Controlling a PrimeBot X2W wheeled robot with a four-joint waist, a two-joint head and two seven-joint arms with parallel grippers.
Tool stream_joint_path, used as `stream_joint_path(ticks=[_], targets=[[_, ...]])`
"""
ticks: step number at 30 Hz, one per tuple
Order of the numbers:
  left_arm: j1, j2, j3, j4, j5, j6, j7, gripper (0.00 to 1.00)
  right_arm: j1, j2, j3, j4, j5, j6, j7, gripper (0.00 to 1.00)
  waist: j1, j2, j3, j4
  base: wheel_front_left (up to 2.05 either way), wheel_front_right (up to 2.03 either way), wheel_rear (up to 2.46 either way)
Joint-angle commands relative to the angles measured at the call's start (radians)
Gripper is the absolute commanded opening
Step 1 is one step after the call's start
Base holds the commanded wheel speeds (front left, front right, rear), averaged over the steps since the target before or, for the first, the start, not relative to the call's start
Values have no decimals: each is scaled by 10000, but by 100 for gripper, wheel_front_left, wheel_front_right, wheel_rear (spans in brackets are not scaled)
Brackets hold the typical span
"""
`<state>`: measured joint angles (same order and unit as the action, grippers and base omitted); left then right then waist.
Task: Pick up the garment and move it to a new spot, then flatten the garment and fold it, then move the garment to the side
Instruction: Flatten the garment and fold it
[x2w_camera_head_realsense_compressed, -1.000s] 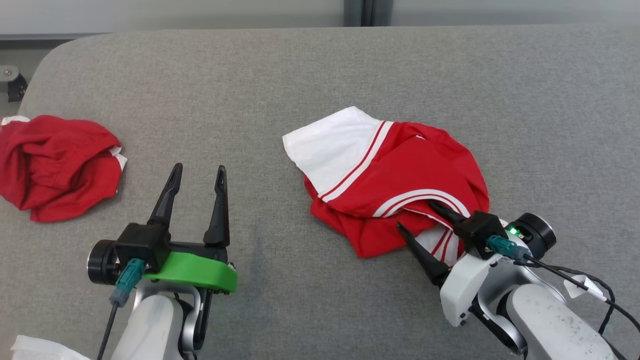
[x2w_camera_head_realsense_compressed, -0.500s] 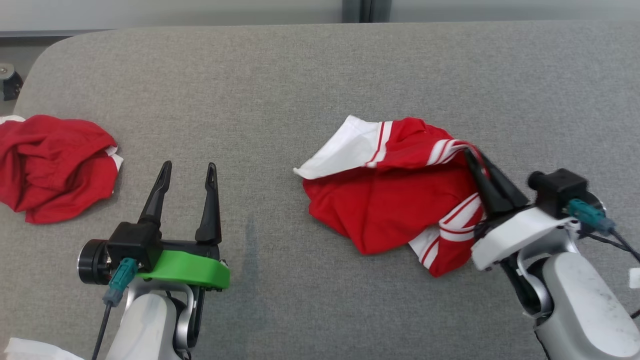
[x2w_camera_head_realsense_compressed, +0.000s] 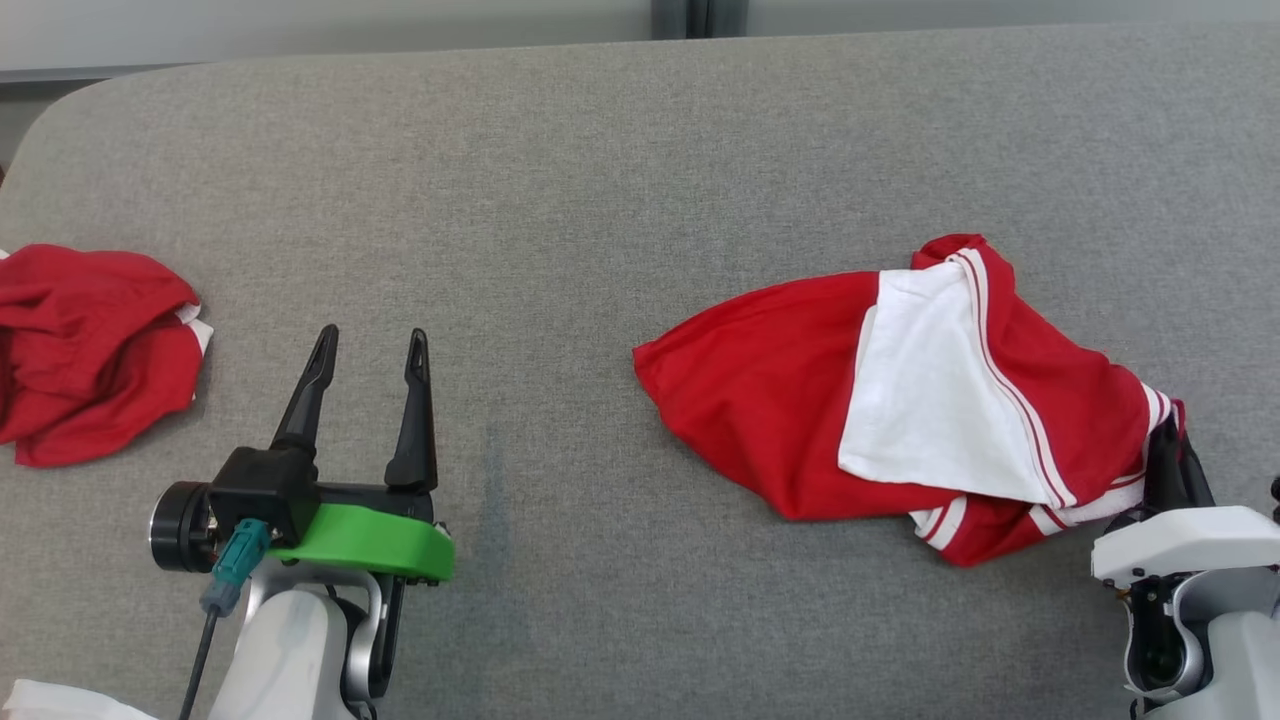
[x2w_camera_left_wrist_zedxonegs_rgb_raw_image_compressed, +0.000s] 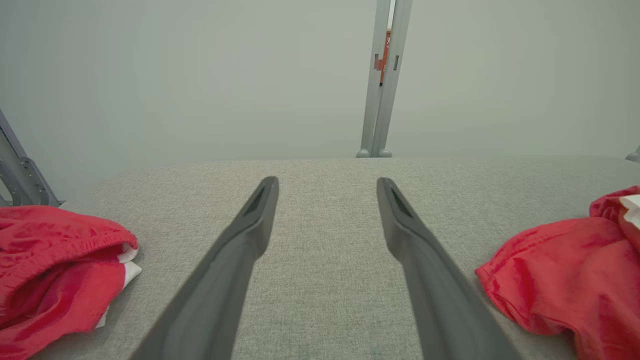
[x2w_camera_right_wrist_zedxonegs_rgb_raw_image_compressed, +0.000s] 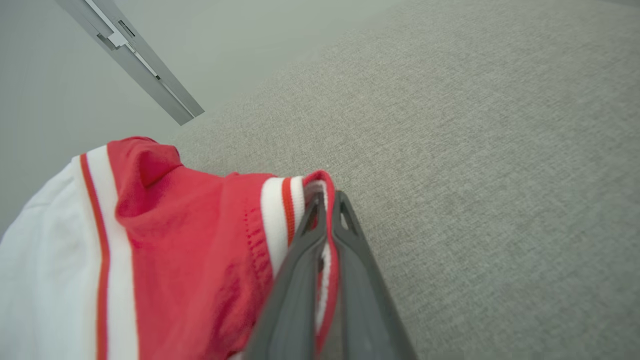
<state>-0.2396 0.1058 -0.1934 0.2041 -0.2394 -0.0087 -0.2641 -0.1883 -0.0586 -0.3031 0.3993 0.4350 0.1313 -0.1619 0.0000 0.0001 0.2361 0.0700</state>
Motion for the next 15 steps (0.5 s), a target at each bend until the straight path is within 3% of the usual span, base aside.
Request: stream_joint_path(ticks=[1, 7, 15], targets=[[-28, -7, 68, 31, 54, -13, -4, 100, 125, -47, 186, -10, -183, -10, -152, 100, 0, -1, -6, -41, 0, 0, 0], [242, 36, 201, 89, 46, 9, -4, 100, 1012, -531, 1307, -873, -882, -10, -425, 100, 0, -1, -292, -166, 0, 0, 0], [601, 183, 344, 145, 2, 70, -4, 100, 2214, -973, 2387, -2936, -1641, -12, -447, 100, 0, -1, -784, -414, 0, 0, 0]])
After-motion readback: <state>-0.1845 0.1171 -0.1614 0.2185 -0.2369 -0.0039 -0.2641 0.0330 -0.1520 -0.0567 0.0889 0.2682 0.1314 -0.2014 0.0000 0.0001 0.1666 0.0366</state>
